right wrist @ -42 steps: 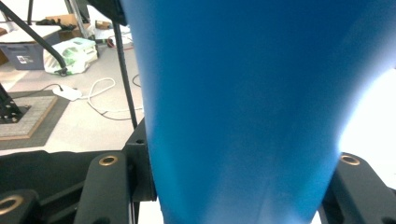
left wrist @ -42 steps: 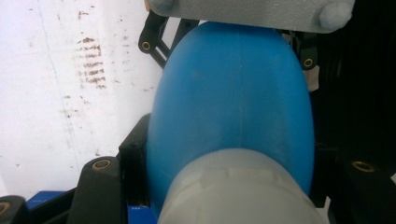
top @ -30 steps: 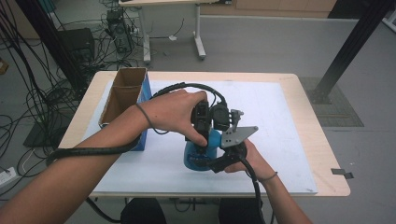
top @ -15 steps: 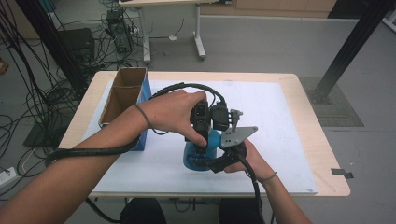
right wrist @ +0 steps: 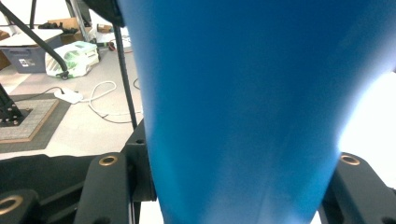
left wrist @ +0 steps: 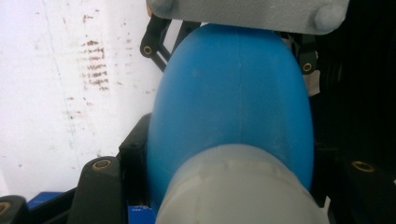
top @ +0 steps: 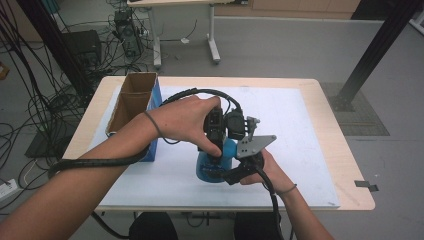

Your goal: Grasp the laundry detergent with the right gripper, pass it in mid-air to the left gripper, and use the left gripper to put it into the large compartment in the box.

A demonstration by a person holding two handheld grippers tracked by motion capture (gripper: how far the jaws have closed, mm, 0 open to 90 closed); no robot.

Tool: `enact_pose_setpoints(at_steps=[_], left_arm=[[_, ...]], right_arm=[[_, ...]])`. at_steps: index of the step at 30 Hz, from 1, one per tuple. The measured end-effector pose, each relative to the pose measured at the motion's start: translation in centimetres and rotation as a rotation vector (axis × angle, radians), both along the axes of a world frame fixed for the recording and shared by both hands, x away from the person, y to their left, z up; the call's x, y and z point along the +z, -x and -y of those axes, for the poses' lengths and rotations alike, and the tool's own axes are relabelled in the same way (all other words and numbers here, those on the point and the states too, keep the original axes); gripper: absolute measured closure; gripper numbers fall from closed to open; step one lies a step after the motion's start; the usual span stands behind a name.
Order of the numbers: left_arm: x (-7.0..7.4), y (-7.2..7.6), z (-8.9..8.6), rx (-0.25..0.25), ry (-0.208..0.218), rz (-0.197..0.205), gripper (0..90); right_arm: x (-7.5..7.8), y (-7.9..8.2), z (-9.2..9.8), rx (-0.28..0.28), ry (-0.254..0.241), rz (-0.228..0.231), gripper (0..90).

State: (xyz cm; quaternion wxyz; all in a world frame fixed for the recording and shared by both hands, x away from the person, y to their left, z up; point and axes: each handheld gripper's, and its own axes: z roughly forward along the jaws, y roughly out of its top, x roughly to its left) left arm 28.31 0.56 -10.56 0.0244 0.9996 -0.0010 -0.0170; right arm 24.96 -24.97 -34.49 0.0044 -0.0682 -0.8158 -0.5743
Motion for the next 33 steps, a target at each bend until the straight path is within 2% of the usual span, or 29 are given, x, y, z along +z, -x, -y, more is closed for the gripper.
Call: enact_pose_setpoints(at_steps=[3, 4, 33], left_arm=[[0.03, -0.06, 0.15, -0.003, -0.009, -0.001, 37.9], [-0.01, 0.01, -0.02, 0.0, 0.001, 0.001, 37.9], [-0.11, -0.04, -0.32, 0.006, 0.01, 0.001, 37.9]], right_arm=[[-0.09, 0.01, 0.0, -0.002, -0.002, 0.007, 42.0], [-0.09, -0.04, -0.01, 0.001, -0.001, 0.006, 42.0], [-0.18, -0.11, -0.05, 0.0, -0.003, 0.002, 41.9]])
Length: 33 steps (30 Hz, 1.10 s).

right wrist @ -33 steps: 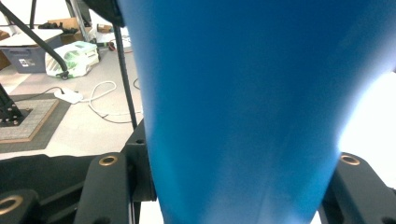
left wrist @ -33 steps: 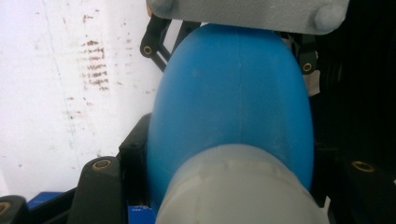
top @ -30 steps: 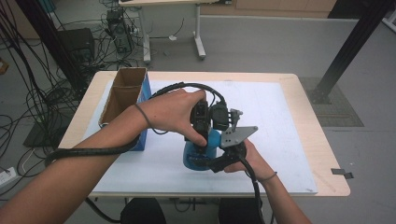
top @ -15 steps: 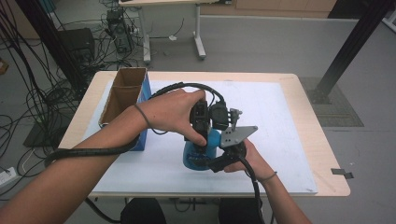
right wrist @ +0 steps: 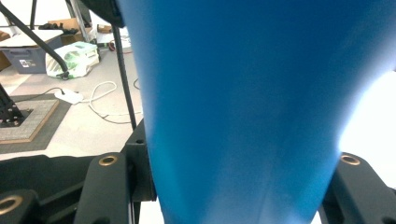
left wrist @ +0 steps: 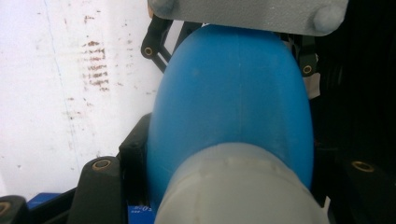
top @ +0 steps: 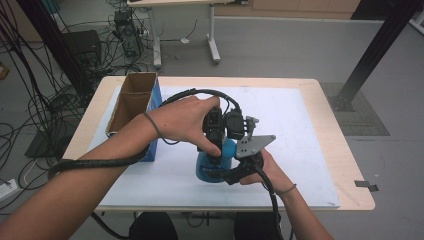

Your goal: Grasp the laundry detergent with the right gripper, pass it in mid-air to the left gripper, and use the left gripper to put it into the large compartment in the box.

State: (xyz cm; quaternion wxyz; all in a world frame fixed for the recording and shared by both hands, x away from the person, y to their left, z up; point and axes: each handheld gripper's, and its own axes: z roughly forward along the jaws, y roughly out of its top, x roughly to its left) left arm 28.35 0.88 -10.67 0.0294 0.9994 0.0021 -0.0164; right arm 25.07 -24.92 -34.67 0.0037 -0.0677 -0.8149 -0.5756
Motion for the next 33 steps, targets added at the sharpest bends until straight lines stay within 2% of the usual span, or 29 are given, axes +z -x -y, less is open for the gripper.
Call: enact_pose_setpoints(at_steps=[16, 28, 31, 33], left_arm=[[0.11, 0.15, 0.02, -0.004, -0.002, 0.006, 37.9], [0.36, -0.08, -0.28, 0.006, 0.007, 0.007, 37.9], [0.35, -0.12, -0.36, 0.009, 0.006, 0.009, 37.9], [0.33, -0.25, -0.43, 0.012, 0.009, 0.007, 37.9]], right_arm=[[0.1, -0.04, 0.0, 0.0, 0.004, 0.002, 41.8], [-0.09, -0.01, 0.12, -0.01, -0.016, -0.009, 40.6], [-0.22, 0.1, 0.22, -0.024, -0.026, -0.016, 39.0], [-0.27, 0.21, 0.34, -0.043, -0.033, -0.026, 34.3]])
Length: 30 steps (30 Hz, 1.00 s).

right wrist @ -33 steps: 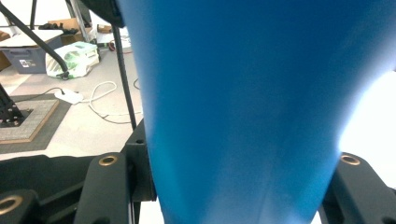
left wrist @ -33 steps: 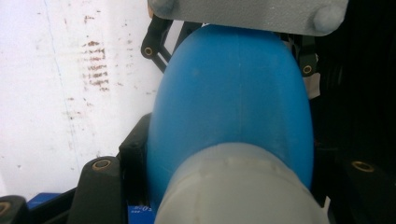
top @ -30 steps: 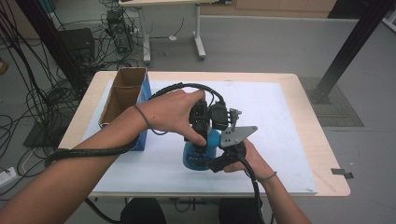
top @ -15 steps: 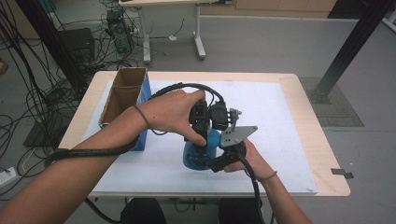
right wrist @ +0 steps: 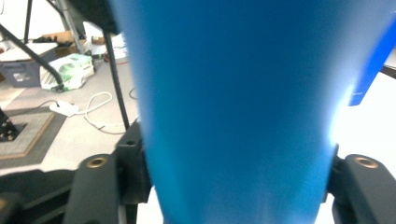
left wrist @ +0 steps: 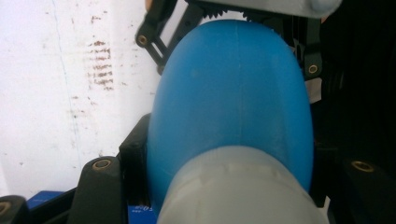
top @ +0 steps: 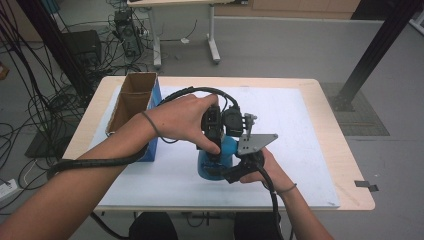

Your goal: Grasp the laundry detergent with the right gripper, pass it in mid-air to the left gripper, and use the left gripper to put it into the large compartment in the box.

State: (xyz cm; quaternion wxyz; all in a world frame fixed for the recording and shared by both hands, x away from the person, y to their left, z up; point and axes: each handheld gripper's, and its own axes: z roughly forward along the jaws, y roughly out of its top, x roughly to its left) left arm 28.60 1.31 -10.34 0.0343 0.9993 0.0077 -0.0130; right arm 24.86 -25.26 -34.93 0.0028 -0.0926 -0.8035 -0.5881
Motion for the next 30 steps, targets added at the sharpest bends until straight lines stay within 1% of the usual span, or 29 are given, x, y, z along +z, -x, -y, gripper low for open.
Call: enact_pose_setpoints(at_steps=[1, 2, 4, 8, 9, 10, 11, 13, 14, 15, 16, 17, 22, 24, 25, 26, 30], left_arm=[[0.0, 0.0, 0.0, 0.0, 0.0, 0.0, 37.9], [0.0, 0.0, 0.1, 0.001, -0.005, 0.0, 37.9], [-0.1, -0.1, 0.1, 0.008, -0.002, -0.002, 37.9], [-0.1, -0.1, 0.2, 0.009, -0.005, -0.003, 37.9], [-0.1, -0.1, 0.2, 0.009, -0.005, -0.003, 37.9], [0.0, -0.1, 0.2, 0.01, -0.004, -0.002, 37.9], [0.0, -0.2, 0.3, 0.011, -0.01, -0.004, 37.9], [-0.1, -0.2, 0.3, 0.013, -0.007, -0.005, 37.9], [0.0, -0.3, 0.4, 0.014, -0.016, -0.009, 37.9], [0.0, -0.3, 0.4, 0.014, -0.016, -0.009, 37.9], [0.0, -0.3, 0.3, 0.019, -0.005, -0.01, 37.9], [0.0, -0.3, 0.3, 0.019, -0.011, -0.01, 37.9], [0.2, -0.4, 0.4, 0.027, -0.012, -0.004, 37.9], [0.4, -0.4, 0.3, 0.031, -0.007, -0.002, 37.9], [0.5, -0.5, 0.4, 0.035, -0.012, -0.005, 37.9], [0.7, -0.6, 0.2, 0.039, -0.006, -0.007, 37.9], [1.0, -0.7, 0.2, 0.044, -0.003, -0.007, 37.9]], right_arm=[[0.0, 0.0, 0.0, 0.0, 0.0, 0.0, 34.3], [0.0, 0.0, 0.0, -0.006, 0.0, 0.0, 32.2], [-0.1, 0.3, 0.1, -0.027, 0.0, -0.015, 27.7], [-0.3, 0.6, 0.2, -0.061, -0.005, -0.031, 21.7], [-0.3, 0.6, 0.2, -0.061, -0.005, -0.031, 21.7], [-0.4, 0.7, 0.3, -0.071, -0.007, -0.04, 19.2], [-0.5, 0.8, 0.4, -0.076, -0.01, -0.042, 18.0], [-0.6, 0.8, 0.5, -0.078, -0.014, -0.047, 16.3], [-0.6, 0.9, 0.6, -0.085, -0.015, -0.048, 15.4], [-0.6, 0.9, 0.6, -0.085, -0.015, -0.048, 15.4], [-0.6, 0.8, 0.7, -0.084, -0.014, -0.05, 15.3], [-0.6, 0.8, 0.8, -0.08, -0.018, -0.054, 15.0], [-0.8, 1.0, 1.3, -0.079, -0.024, -0.046, 13.9], [-0.8, 1.0, 1.4, -0.083, -0.024, -0.045, 13.9], [-0.8, 1.1, 1.5, -0.089, -0.021, -0.043, 13.8], [-0.8, 1.3, 1.6, -0.102, -0.02, -0.035, 14.0], [-0.9, 1.4, 1.8, -0.109, -0.024, -0.038, 14.0]])
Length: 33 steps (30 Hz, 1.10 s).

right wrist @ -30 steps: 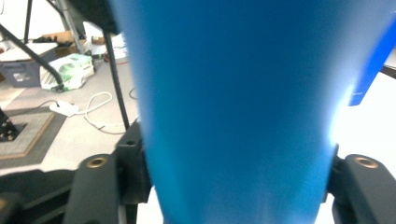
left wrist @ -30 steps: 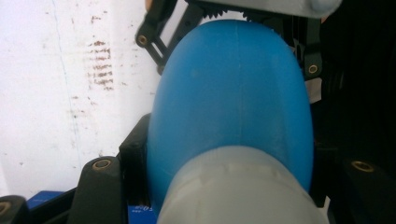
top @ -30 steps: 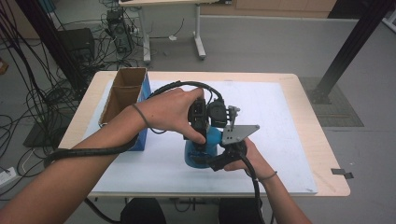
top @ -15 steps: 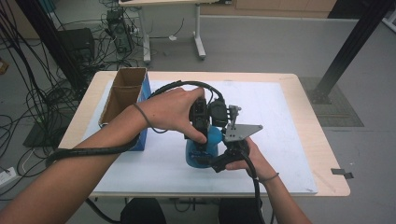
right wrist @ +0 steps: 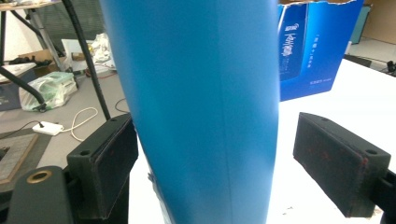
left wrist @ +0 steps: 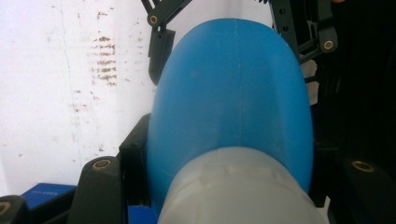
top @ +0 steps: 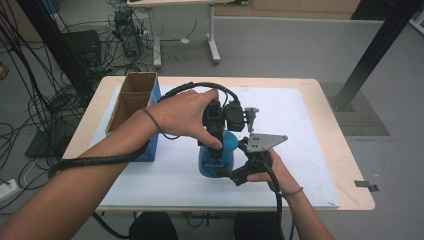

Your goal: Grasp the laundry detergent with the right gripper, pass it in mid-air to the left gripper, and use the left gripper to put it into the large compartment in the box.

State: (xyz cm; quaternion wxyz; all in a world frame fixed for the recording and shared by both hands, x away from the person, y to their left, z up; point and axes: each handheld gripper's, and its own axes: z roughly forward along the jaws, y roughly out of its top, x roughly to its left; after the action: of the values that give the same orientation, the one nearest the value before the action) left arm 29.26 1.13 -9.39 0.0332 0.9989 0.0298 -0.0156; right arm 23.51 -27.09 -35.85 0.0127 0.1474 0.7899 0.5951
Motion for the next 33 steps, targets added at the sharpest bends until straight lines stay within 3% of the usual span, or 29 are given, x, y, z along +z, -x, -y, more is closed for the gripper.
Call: enact_pose_setpoints(at_steps=[6, 20, 26, 33], left_arm=[[1.0, 0.0, 0.1, 0.015, -0.006, 0.012, 37.9], [4.2, -0.4, -1.4, 0.061, 0.035, 0.033, 37.9], [5.0, -0.8, -2.4, 0.086, 0.054, 0.021, 37.9], [5.8, -0.7, -3.0, 0.128, 0.047, 0.048, 37.9]], right_arm=[[-0.3, 0.1, 0.2, -0.003, -0.004, -0.009, 14.1], [-0.5, 0.2, 0.4, -0.015, 0.004, -0.011, 14.1], [-0.5, 0.4, 0.8, -0.038, 0.021, -0.028, 13.9], [-0.4, 0.9, 1.8, -0.084, 0.036, -0.039, 13.8]])
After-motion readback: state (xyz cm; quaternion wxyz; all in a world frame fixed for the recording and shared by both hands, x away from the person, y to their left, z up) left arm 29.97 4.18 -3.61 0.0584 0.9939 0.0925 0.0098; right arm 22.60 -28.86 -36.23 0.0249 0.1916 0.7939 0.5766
